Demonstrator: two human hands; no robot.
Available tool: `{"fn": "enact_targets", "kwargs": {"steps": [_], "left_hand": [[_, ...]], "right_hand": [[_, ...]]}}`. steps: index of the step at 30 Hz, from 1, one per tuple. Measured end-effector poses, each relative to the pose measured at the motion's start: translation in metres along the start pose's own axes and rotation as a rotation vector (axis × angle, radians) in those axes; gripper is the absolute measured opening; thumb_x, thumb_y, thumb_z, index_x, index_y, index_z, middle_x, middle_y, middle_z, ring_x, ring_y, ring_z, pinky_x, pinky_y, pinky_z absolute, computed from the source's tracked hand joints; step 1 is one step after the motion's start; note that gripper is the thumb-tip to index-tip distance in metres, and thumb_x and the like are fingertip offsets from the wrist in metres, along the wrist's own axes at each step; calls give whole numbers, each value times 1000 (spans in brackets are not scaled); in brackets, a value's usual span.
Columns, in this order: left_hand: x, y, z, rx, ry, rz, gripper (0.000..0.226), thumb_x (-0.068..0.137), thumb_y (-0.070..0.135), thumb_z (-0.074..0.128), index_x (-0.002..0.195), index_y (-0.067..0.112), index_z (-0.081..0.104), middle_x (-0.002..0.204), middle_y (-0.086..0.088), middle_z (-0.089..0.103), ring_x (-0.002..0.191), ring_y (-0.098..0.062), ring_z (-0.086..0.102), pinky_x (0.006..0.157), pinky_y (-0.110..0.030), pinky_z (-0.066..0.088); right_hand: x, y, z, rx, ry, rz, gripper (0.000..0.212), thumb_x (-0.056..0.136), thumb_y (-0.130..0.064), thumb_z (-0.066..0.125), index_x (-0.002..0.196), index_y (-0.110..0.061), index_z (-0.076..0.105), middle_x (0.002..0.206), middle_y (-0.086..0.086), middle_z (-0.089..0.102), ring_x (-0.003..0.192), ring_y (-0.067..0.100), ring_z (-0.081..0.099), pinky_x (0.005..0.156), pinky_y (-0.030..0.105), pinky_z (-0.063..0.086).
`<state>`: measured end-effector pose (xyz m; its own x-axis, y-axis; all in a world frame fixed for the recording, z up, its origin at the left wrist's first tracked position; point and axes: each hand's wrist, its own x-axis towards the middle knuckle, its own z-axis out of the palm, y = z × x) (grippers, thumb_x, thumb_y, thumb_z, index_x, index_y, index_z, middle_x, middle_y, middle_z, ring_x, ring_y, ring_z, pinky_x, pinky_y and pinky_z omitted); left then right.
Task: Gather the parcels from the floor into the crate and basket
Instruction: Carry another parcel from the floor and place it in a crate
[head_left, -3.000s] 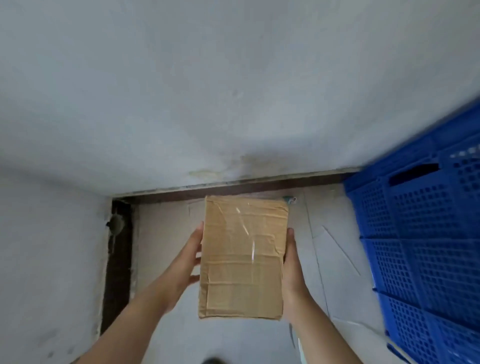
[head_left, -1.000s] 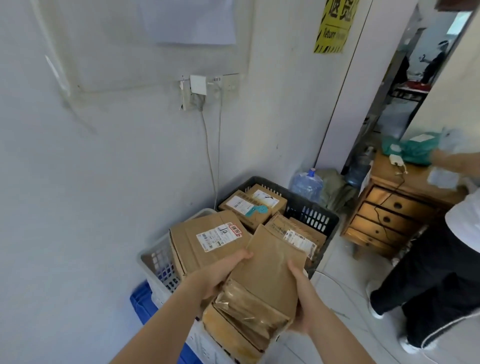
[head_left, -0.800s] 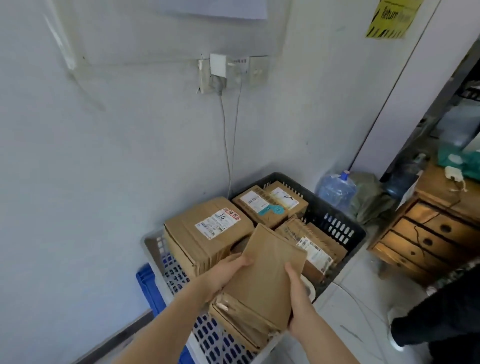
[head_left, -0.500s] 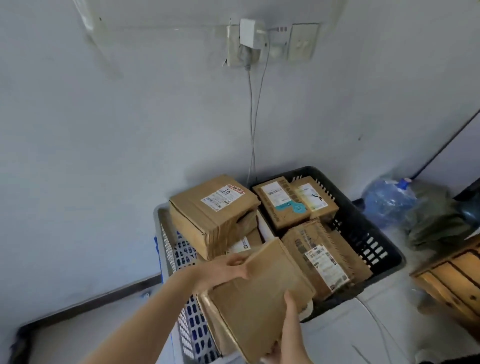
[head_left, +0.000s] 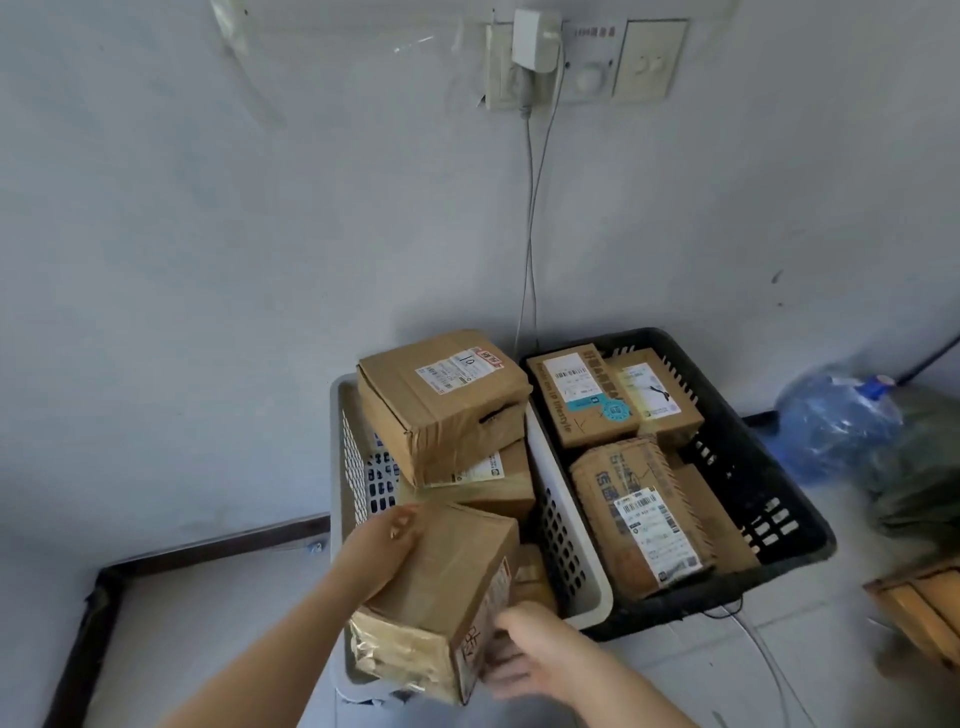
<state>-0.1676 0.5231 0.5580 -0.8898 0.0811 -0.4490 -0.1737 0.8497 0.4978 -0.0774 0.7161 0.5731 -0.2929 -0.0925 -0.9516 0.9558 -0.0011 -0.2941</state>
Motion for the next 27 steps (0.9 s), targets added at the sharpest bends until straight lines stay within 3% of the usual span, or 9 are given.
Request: {"fn": "enact_targets", "kwargs": {"steps": [4,7,11,13,17,19,22,25,27], "left_hand": [[1,1,-1,-52,-34,2,30,95,19,48,122,24,60,124,-2,60,112,-20,59,88,-27,46],[5,-7,5,-23,-159,-16,30,89,29,57,118,27,62,125,0,48,100,-19,60,89,-32,53],[7,-1,7,-58,-166,10,45,87,39,65,129,25,54,123,3,33,96,-13,54,75,-19,48],[9,5,8,-86,-185,52,43,87,37,67,126,23,56,121,6,34,97,-11,53,76,-17,45],[9,14,3,-208,-338,96,26,85,32,68,109,27,62,129,-1,50,104,-24,63,90,-37,56],[12,11,2,-229,-371,92,37,78,36,71,113,30,59,131,-4,50,108,-25,61,92,-41,56],[17,2,1,-299,-340,71,72,71,38,72,136,27,44,143,-4,35,125,-24,46,101,-38,49],[20,-7,0,-421,-425,45,73,86,23,69,146,14,27,144,-7,37,120,-19,47,82,-20,52],[20,-14,-7,-520,-496,14,68,91,14,64,146,12,23,131,-8,50,106,-19,59,71,-22,56]], "right_hand": [[-16,-21,-21,-495,37,-194,30,100,-38,44,125,-23,48,111,3,67,89,17,67,93,40,53],[-40,-40,-48,-578,23,-311,28,100,-41,44,120,-23,54,108,1,70,97,16,69,92,38,54],[-53,-52,-68,-563,60,-377,25,101,-39,47,119,-24,56,108,2,71,97,16,69,91,39,55],[-49,-48,-61,-620,72,-352,29,101,-39,44,125,-23,52,114,2,66,100,16,67,96,40,53],[-21,-44,-42,-725,138,-350,56,98,-50,43,146,-24,30,137,4,48,114,19,57,98,40,51],[-11,-48,-38,-650,184,-326,67,97,-54,45,152,-24,21,146,6,40,122,24,50,97,43,52],[-2,-60,-37,-572,158,-240,69,98,-50,49,153,-21,22,145,7,42,119,25,52,97,45,53],[-1,-72,-31,-637,146,-193,71,96,-45,55,154,-22,22,145,7,42,120,27,53,92,44,55],[1,-79,-25,-683,158,-159,74,95,-46,57,155,-23,19,149,7,38,125,29,50,91,45,56]]}}
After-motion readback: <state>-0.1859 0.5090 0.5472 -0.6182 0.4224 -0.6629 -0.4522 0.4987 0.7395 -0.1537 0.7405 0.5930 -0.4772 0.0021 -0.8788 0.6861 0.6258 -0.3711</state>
